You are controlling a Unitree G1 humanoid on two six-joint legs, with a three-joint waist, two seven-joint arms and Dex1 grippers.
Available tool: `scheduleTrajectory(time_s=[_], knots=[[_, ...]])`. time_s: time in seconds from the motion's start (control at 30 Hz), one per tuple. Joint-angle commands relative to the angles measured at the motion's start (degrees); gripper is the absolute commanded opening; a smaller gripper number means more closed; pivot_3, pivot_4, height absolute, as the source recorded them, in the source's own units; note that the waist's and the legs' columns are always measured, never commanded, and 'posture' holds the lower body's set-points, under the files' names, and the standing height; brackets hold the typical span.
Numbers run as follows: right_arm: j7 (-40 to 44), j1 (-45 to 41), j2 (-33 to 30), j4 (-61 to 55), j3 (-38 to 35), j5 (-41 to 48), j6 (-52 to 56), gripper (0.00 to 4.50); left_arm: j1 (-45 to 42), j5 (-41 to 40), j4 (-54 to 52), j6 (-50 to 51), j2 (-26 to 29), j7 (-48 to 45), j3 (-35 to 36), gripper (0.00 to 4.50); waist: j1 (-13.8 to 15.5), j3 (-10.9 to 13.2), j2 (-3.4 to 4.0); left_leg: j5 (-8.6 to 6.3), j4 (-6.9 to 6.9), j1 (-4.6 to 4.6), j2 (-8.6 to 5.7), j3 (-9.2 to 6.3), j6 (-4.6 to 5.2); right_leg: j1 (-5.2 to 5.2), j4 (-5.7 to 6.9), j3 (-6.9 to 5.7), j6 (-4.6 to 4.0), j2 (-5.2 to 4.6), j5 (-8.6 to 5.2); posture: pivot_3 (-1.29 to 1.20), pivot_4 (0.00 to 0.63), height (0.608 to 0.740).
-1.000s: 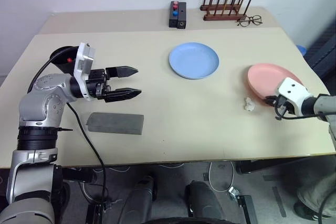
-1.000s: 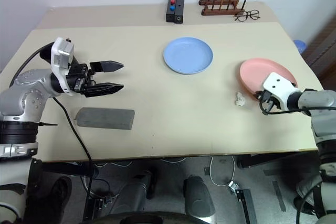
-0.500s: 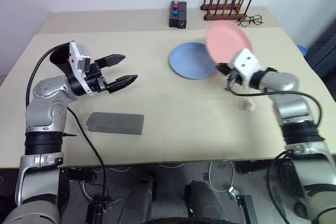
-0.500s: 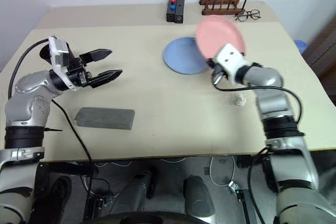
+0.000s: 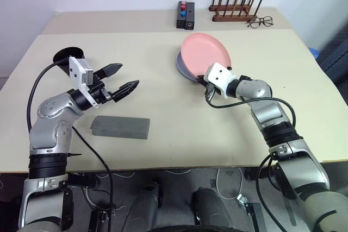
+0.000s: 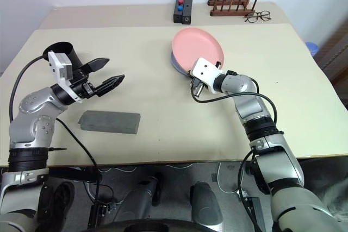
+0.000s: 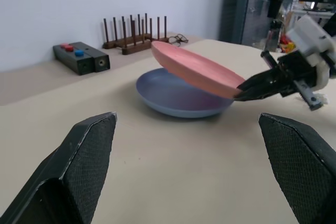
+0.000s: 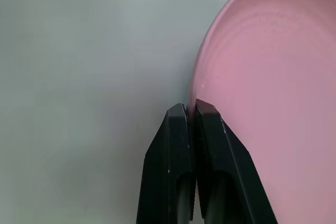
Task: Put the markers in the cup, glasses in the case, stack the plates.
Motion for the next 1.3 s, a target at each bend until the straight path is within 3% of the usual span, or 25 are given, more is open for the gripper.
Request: scheduleTrajectory(time_s=[0.03,0.23,0.43,0.63,0.73,0.93,1.07,1.17,1.3], knots=[[-2.8,-4.0,0.6,1.3,-2.4,0.1,-2.9,1.38,0.2,-1.1,-3.1,0.0,-0.1,0.7,0.8,4.50,-0.1,0.0,0.00,0.00,0.00,0.00,0.00,0.00,0.00,-0.01,0.00,0.00,0.00,0.01,0.00,0.00,0.150,0.737],[-1.9,-3.2,-0.3,1.0,-4.3,2.2,-3.1,4.46,0.9,-1.1,-3.8,0.3,-0.1,-0.5,-0.8,4.50,0.0,0.0,0.00,0.00,-0.03,0.02,0.00,0.01,0.00,0.01,0.00,0.01,-0.01,0.00,0.00,0.00,0.150,0.737],[4.4,0.2,-5.6,-4.4,-8.4,7.5,5.6,4.46,0.9,-7.0,-6.7,5.3,1.3,-5.9,-0.6,4.50,0.3,0.0,0.00,0.00,-0.02,0.00,-0.03,0.00,0.00,0.03,-0.02,0.00,-0.01,-0.03,-0.01,0.00,0.150,0.737],[12.2,4.4,-14.6,-14.2,-11.5,13.0,26.3,4.46,0.7,-10.0,-9.5,9.7,2.3,-9.1,-2.1,4.50,0.1,0.0,0.01,-0.01,-0.04,0.01,0.00,0.01,0.01,0.01,-0.02,0.02,-0.03,-0.04,-0.02,0.00,0.150,0.737],[15.7,8.7,-20.3,-18.7,-11.5,13.4,31.4,4.46,0.7,-9.2,-9.7,9.8,2.8,-11.2,-3.9,4.50,0.1,0.0,0.01,-0.02,-0.04,0.00,0.01,0.02,0.01,-0.01,-0.03,0.03,-0.04,-0.12,-0.02,0.00,0.150,0.737],[15.9,15.7,-27.8,-16.6,-8.5,7.7,29.9,4.46,-1.4,-9.3,-8.4,11.2,3.4,-13.2,-5.3,4.50,0.3,0.0,0.01,-0.03,-0.03,-0.02,0.01,0.04,0.02,0.01,-0.09,0.01,-0.05,-0.18,-0.03,0.00,0.150,0.737],[16.2,18.9,-28.7,-15.8,-9.1,7.8,30.2,4.46,0.2,-11.1,-10.5,14.7,3.7,-14.9,-6.4,4.50,0.1,0.0,0.03,-0.06,-0.04,-0.02,0.00,0.10,0.06,0.03,-0.18,0.02,-0.04,-0.24,-0.02,0.00,0.150,0.737],[17.4,19.2,-28.0,-16.4,-9.8,9.7,32.5,3.54,0.2,-9.9,-10.0,13.7,3.3,-14.8,-6.6,4.50,0.3,0.0,0.02,-0.07,-0.03,-0.01,0.01,0.08,0.07,0.08,-0.24,-0.01,-0.03,-0.24,-0.02,0.00,0.150,0.737],[17.5,18.7,-27.1,-17.1,-10.3,11.2,33.6,1.46,-0.3,-9.6,-9.7,13.1,2.9,-14.3,-6.6,4.50,0.4,0.0,0.02,-0.07,-0.01,-0.02,0.00,0.07,0.07,0.11,-0.31,-0.01,-0.03,-0.25,-0.02,0.00,0.150,0.737]])
